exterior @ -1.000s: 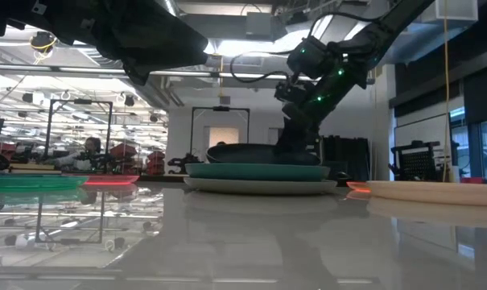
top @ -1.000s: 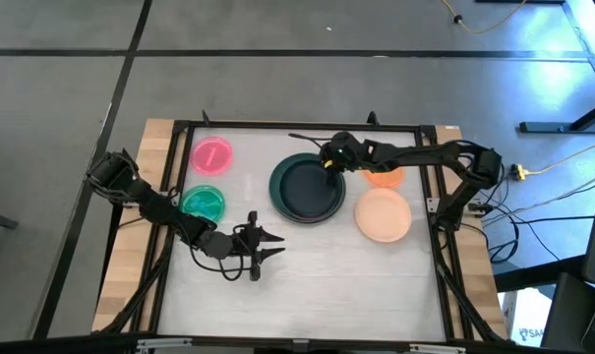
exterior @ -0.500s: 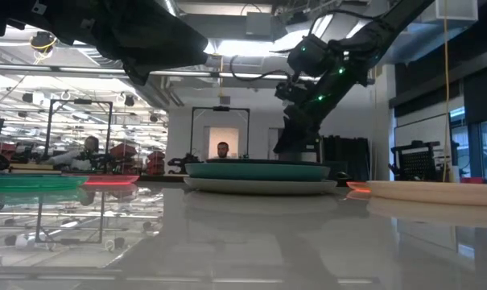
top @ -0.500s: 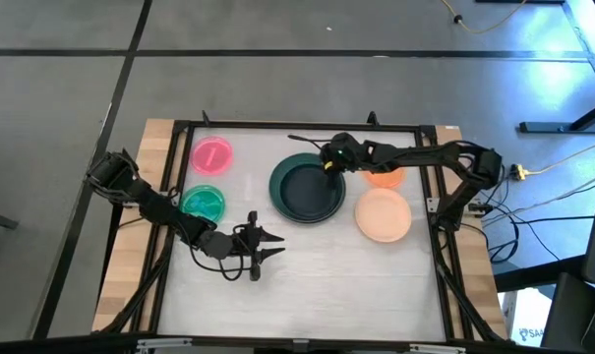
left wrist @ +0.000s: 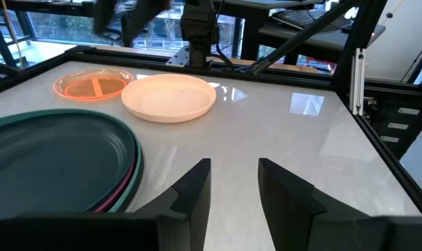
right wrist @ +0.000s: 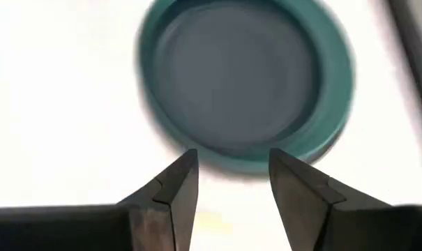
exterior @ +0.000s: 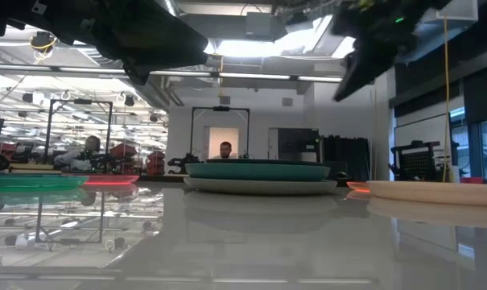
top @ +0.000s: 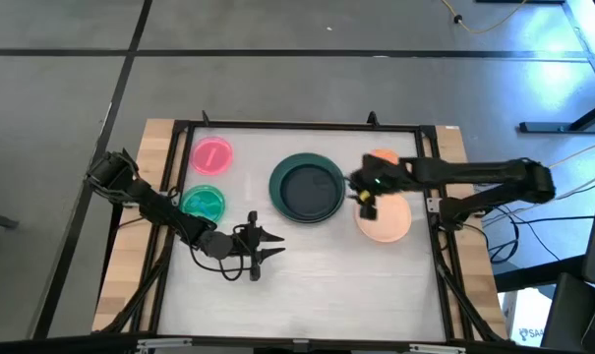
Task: Stack plastic plates
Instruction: Stack the orange plate on the black plate
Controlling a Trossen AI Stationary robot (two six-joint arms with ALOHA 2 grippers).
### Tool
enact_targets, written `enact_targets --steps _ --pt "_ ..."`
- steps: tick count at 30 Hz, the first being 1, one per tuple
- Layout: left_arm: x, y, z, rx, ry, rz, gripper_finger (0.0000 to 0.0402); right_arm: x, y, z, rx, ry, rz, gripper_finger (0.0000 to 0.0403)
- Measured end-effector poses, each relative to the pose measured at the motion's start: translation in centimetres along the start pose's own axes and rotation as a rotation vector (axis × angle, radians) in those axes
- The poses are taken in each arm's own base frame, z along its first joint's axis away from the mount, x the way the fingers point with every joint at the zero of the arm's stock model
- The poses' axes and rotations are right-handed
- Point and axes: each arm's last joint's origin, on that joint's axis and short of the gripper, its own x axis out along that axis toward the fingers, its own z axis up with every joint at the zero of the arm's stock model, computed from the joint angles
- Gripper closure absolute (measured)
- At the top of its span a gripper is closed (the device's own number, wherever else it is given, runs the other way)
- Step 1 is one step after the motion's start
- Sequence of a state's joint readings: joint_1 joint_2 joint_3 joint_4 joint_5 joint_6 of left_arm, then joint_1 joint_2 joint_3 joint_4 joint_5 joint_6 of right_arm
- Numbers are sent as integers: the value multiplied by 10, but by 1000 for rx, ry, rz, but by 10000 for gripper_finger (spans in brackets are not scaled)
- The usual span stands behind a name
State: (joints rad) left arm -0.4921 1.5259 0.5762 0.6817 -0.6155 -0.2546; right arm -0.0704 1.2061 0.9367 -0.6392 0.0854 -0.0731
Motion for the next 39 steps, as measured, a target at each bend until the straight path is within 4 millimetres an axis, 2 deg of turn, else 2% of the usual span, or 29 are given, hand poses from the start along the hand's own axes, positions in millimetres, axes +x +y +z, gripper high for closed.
enact_targets --steps 3,6,11,17,27,39 --pt "0 0 0 -1 0 0 289 -10 16 -16 25 9 44 237" --pt "0 0 0 -3 -2 0 289 -11 30 -35 66 27 83 237" --pt "0 0 1 -11 -8 -1 289 1 51 -65 90 121 127 237" --pt "0 0 2 -24 -14 -2 289 15 69 -91 136 179 156 237" --pt "1 1 3 -54 -25 3 289 31 77 -116 187 168 153 237" --pt "1 1 3 -53 -25 3 289 48 80 -131 201 175 169 237"
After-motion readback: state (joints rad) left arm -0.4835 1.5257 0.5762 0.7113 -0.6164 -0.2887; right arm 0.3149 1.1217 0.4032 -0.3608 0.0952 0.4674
